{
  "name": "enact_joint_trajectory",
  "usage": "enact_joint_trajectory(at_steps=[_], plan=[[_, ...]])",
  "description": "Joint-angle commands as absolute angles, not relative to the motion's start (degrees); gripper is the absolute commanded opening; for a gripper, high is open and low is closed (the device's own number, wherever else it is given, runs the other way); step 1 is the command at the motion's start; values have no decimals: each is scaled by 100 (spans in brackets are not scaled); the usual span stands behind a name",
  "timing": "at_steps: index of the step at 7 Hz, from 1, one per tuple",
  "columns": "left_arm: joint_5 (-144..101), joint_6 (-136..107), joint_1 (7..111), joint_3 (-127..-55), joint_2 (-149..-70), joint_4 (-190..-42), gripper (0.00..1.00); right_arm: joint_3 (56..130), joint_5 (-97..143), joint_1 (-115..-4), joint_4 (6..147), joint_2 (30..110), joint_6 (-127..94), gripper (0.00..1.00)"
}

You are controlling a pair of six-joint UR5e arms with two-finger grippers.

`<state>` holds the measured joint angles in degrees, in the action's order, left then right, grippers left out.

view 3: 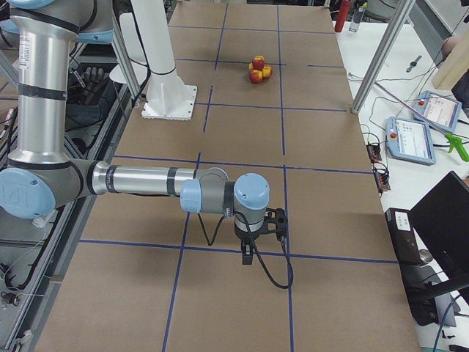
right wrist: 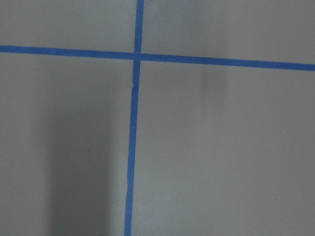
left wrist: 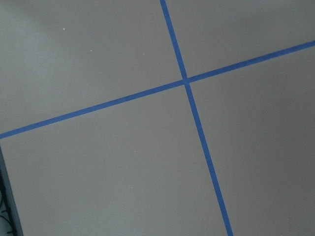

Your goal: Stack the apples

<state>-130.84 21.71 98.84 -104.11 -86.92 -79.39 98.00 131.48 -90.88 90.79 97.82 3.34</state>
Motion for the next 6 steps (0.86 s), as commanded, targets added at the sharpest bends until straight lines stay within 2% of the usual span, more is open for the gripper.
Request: enact_joint_trajectory(at_steps=[1, 6], plan=[[-13087, 2162, 9932, -10599, -8692, -7910, 100, 9800, 13148, -9088, 9079, 9782, 334, 100], [-13122, 2145, 9932, -10740, -8701, -7901, 100, 9800, 13148, -9088, 9079, 9782, 334, 100]])
